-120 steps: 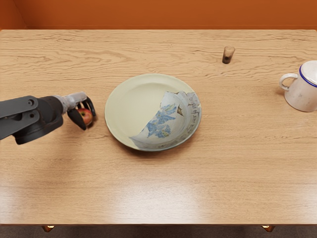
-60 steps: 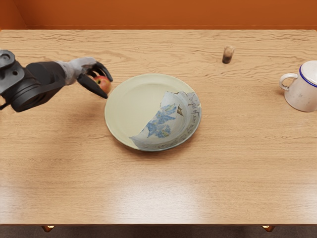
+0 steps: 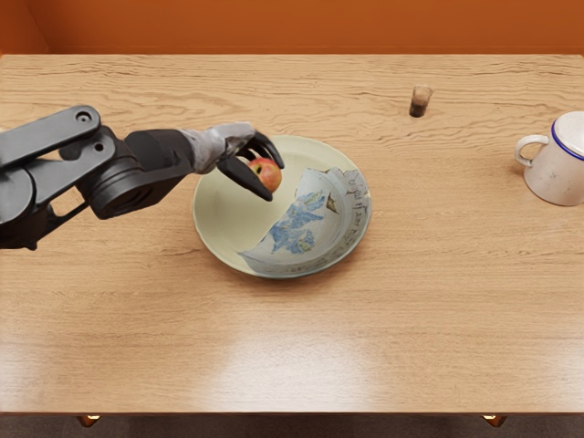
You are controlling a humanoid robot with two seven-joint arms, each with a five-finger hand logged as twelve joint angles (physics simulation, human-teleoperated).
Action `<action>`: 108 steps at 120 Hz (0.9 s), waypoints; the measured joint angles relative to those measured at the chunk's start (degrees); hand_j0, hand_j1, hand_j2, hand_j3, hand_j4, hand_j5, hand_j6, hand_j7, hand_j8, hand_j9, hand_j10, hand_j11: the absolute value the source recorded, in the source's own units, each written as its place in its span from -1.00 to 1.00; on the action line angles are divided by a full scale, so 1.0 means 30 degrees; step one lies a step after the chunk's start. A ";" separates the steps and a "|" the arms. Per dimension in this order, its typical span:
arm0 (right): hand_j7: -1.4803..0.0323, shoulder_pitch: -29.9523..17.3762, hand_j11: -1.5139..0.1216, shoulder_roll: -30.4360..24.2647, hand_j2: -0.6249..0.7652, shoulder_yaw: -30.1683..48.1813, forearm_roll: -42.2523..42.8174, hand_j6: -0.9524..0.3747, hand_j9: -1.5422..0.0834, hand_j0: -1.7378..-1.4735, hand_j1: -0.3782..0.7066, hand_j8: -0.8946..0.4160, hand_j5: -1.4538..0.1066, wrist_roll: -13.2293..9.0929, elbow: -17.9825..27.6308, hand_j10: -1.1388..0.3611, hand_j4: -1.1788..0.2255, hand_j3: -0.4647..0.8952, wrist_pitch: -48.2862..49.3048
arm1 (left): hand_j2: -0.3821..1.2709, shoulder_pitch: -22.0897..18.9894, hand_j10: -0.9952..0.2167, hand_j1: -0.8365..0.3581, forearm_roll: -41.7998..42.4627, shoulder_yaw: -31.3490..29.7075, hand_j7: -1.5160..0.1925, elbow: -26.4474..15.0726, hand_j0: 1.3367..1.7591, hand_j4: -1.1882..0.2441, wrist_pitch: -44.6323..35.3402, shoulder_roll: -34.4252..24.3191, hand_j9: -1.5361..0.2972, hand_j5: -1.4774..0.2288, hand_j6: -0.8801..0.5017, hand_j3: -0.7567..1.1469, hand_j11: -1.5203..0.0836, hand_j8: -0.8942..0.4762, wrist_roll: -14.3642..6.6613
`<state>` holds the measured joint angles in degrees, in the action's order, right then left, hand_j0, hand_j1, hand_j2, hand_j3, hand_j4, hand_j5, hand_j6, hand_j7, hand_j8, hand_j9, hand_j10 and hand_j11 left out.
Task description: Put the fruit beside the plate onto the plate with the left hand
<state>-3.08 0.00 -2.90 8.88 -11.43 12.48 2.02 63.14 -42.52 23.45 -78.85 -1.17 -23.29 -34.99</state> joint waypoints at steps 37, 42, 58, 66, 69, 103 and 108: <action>0.92 0.0001 0.82 0.0000 -0.11 0.0000 0.0000 0.40 0.86 -0.40 -0.90 0.33 0.83 0.0000 0.0000 0.49 0.65 -0.32 0.0000 | -0.35 -0.0627 -0.26 0.05 -0.0153 -0.0118 -0.04 0.0039 0.51 -0.06 -0.0071 -0.0012 -0.09 -0.10 -0.27 -0.20 0.03 -0.19 -0.0003; 0.92 0.0001 0.82 0.0000 -0.11 0.0000 0.0000 0.40 0.86 -0.40 -0.90 0.33 0.83 0.0000 0.0000 0.49 0.65 -0.32 0.0000 | -0.37 -0.0627 -0.15 0.13 -0.0145 -0.0130 0.04 0.0047 0.51 0.01 -0.0089 -0.0028 -0.02 -0.02 -0.23 -0.20 0.11 -0.16 -0.0004; 0.92 0.0001 0.82 0.0000 -0.11 0.0000 0.0000 0.40 0.86 -0.40 -0.90 0.33 0.83 0.0000 0.0000 0.49 0.65 -0.32 0.0000 | -0.43 -0.0546 0.06 0.34 -0.0148 -0.0082 0.24 0.0011 0.52 0.18 -0.0116 0.0000 0.17 0.19 -0.13 -0.20 0.33 -0.08 -0.0004; 0.92 0.0001 0.82 0.0000 -0.11 0.0000 0.0000 0.40 0.86 -0.40 -0.90 0.33 0.83 0.0003 0.0000 0.49 0.65 -0.32 0.0000 | -0.45 -0.0300 0.16 0.44 -0.0117 -0.0026 0.33 -0.0035 0.52 0.26 -0.0108 -0.0054 0.26 0.28 -0.08 -0.20 0.42 -0.03 -0.0004; 0.92 0.0001 0.82 0.0000 -0.11 0.0000 0.0000 0.40 0.86 -0.40 -0.90 0.33 0.83 0.0002 0.0000 0.49 0.65 -0.32 0.0000 | -0.45 -0.0209 0.19 0.48 -0.0105 0.0004 0.36 -0.0060 0.52 0.29 -0.0102 -0.0057 0.29 0.31 -0.06 -0.20 0.45 -0.01 -0.0004; 0.92 0.0000 0.82 0.0000 -0.11 0.0000 -0.0001 0.40 0.86 -0.40 -0.90 0.33 0.83 0.0000 0.0000 0.49 0.65 -0.32 0.0000 | -0.51 -0.3060 0.51 0.83 0.7241 0.5065 0.65 0.0014 0.52 0.55 0.5733 -0.8240 0.56 0.61 0.17 -0.20 0.77 0.21 -0.0004; 0.92 0.0001 0.82 0.0000 -0.11 0.0001 0.0001 0.40 0.86 -0.40 -0.90 0.33 0.83 0.0000 0.0000 0.49 0.65 -0.32 0.0000 | -0.52 -0.3967 0.53 0.86 0.9699 0.5568 0.67 0.0154 0.52 0.57 0.7821 -1.0240 0.58 0.63 0.19 -0.20 0.79 0.22 -0.0004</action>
<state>-3.08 0.00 -2.90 8.88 -11.43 12.48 2.02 51.24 -13.42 40.16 -78.39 22.30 -54.01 -35.00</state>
